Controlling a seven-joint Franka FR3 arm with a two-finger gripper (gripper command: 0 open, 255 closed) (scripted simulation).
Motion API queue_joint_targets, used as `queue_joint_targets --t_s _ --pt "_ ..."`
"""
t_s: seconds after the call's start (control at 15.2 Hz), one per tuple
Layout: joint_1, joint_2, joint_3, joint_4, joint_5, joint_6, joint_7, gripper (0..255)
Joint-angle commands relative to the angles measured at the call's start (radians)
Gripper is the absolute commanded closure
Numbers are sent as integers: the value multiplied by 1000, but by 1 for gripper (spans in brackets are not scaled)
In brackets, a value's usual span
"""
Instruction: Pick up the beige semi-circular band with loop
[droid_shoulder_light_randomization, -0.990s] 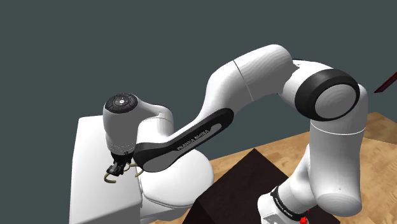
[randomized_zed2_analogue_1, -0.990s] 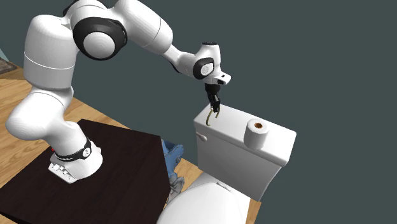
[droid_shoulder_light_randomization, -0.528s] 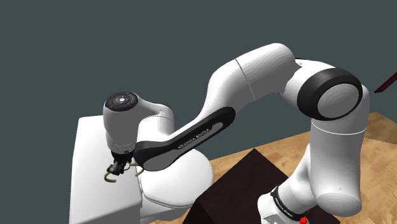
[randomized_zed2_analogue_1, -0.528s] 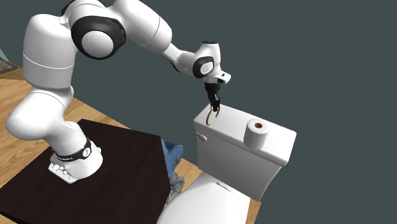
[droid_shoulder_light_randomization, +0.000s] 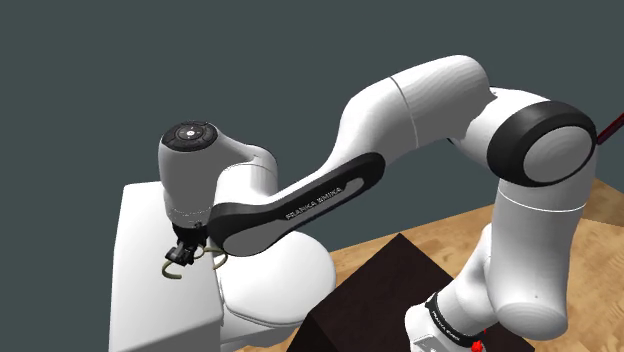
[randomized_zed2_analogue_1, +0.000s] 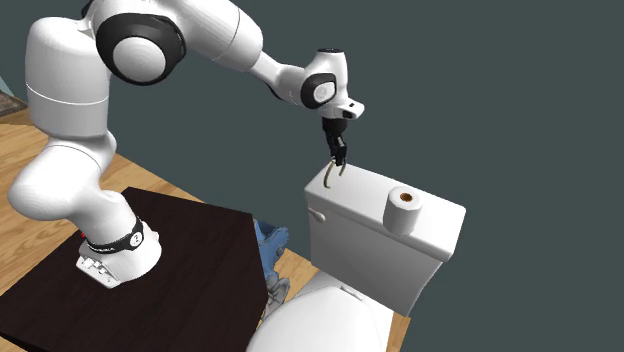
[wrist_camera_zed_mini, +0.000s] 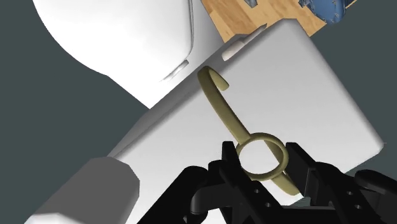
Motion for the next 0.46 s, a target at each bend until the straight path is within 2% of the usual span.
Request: queue_joint_targets --t_s 0.0,0.4 --pt "-5 -14 6 9 11 -22 -11 255" --pt "-12 -44 17 24 31 -63 -27 255"
